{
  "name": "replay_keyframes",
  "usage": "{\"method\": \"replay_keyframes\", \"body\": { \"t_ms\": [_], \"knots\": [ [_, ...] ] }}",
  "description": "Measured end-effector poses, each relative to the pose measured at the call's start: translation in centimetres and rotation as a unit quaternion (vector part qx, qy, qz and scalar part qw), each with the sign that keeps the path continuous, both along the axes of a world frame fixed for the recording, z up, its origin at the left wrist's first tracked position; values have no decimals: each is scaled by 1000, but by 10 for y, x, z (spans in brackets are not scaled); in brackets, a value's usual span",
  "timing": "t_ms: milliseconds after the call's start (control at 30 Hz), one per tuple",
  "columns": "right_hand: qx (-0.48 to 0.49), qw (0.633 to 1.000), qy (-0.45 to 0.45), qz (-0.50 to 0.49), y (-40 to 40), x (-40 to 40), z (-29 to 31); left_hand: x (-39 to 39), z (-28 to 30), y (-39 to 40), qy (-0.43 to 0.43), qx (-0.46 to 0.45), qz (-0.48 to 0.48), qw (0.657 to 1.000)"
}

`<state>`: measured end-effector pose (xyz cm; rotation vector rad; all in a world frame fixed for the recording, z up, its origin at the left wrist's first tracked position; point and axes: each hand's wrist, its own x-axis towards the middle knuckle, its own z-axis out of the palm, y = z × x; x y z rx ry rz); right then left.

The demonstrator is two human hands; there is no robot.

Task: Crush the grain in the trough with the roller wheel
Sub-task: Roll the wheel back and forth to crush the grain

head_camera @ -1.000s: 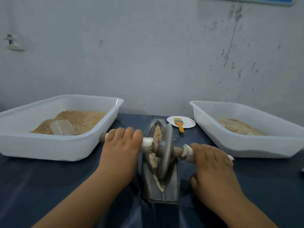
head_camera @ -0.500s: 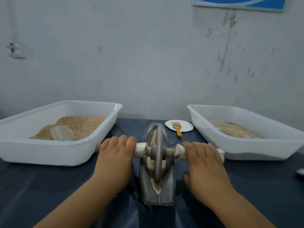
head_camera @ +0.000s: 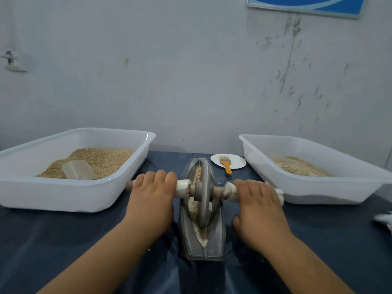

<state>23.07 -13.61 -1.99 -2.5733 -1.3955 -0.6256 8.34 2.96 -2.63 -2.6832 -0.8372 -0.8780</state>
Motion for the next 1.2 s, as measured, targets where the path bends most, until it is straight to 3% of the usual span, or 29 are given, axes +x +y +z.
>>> {"method": "replay_keyframes", "body": {
  "t_ms": [133, 300, 367, 500, 633, 733, 833, 933, 1067, 1100, 1200],
  "knots": [
    [-11, 1000, 6, -15, 6, 0, 3, 4, 5, -4, 11, -14, 11, 1000],
    [79, 994, -38, 59, -16, -4, -17, -28, -18, -13, -67, 60, -34, 995],
    [64, 995, -40, 59, -14, -3, -16, -28, -20, -11, -70, 64, -33, 995],
    [-7, 1000, -13, 2, 9, -2, 6, -8, 1, -6, 8, -27, 0, 1000],
    [-14, 999, -36, -4, 12, -6, 12, -9, 1, -4, 22, -57, 24, 998],
    [55, 997, -42, 27, -2, -12, -2, -25, -16, -10, -62, -7, -36, 997],
    [65, 996, -51, 43, -7, -5, -13, -29, -19, -11, -73, 49, -43, 995],
    [-11, 1000, -14, -4, -1, -4, -5, -15, 1, -11, -1, 13, -8, 1000],
    [-26, 999, 15, -26, 3, -1, -4, 2, 17, -11, 62, 9, 32, 997],
    [-25, 999, 20, -25, -1, -3, -7, 1, 17, -14, 57, 11, 24, 998],
    [33, 999, 32, -11, -18, -7, -23, -7, 5, -19, -68, 59, -46, 995]
  ]
}}
